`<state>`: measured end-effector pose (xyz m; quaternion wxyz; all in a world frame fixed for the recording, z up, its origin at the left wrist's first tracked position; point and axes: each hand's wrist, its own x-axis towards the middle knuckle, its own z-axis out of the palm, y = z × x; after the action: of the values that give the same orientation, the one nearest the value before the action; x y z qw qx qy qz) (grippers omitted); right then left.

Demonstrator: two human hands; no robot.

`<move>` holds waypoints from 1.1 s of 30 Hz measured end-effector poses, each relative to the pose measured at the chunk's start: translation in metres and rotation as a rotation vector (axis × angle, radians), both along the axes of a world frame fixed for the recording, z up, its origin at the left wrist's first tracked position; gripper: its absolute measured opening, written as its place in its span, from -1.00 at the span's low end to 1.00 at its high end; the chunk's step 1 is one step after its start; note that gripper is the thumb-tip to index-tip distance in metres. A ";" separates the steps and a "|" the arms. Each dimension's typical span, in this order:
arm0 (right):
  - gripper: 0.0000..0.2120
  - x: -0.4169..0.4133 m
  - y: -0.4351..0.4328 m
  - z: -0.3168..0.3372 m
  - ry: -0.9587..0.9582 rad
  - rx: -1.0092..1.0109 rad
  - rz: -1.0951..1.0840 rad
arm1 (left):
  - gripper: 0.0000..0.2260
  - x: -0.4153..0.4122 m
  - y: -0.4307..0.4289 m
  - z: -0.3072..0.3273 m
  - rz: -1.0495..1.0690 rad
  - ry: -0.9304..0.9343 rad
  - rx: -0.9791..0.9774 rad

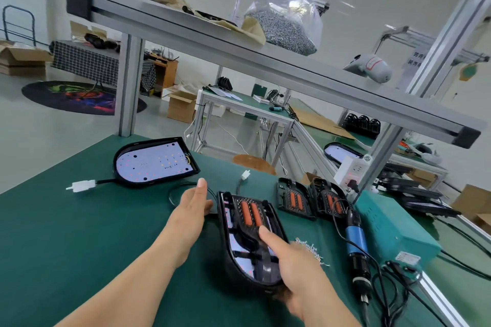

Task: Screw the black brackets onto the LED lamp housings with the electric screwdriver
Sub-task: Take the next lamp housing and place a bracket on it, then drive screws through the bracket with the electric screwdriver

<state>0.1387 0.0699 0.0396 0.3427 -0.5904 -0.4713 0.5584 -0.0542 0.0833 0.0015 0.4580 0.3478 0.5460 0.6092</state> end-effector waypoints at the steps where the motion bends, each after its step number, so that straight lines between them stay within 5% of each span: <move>1: -0.65 0.004 -0.007 -0.004 -0.084 0.048 0.017 | -0.51 0.000 0.000 0.000 -0.019 0.008 0.000; 3: -0.65 0.010 -0.020 -0.008 -0.235 0.135 0.091 | -0.47 0.001 -0.001 0.001 -0.073 0.067 -0.008; 6: -0.44 0.020 -0.030 -0.004 -0.507 0.205 0.251 | -0.67 0.006 -0.005 0.002 -0.182 0.237 -0.003; 11: -0.21 0.043 -0.029 0.017 -0.874 0.084 0.406 | -0.80 0.017 -0.014 0.007 -0.274 0.348 0.011; 14: -0.19 0.080 -0.006 0.031 -0.771 0.096 0.165 | -0.53 0.023 -0.017 0.010 -0.244 0.252 -0.010; 17: -0.42 0.131 0.024 0.030 -1.124 0.272 -0.107 | -0.45 0.029 -0.017 0.010 -0.276 0.061 -0.035; 19: -0.51 0.151 0.036 0.023 -1.313 0.256 -0.135 | -0.43 0.032 -0.018 0.008 -0.316 0.094 -0.017; 24: -0.54 0.148 0.046 0.007 -1.250 0.208 -0.170 | -0.39 0.035 -0.023 0.007 -0.312 0.190 0.011; 33: -0.64 0.128 0.041 -0.013 -1.217 0.285 -0.238 | -0.86 0.037 -0.016 0.003 -0.175 0.120 0.075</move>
<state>0.2669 0.1106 0.0264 0.1483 -0.7992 -0.5824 0.0127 -0.0174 0.0673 0.0042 0.4627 0.4468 0.5170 0.5649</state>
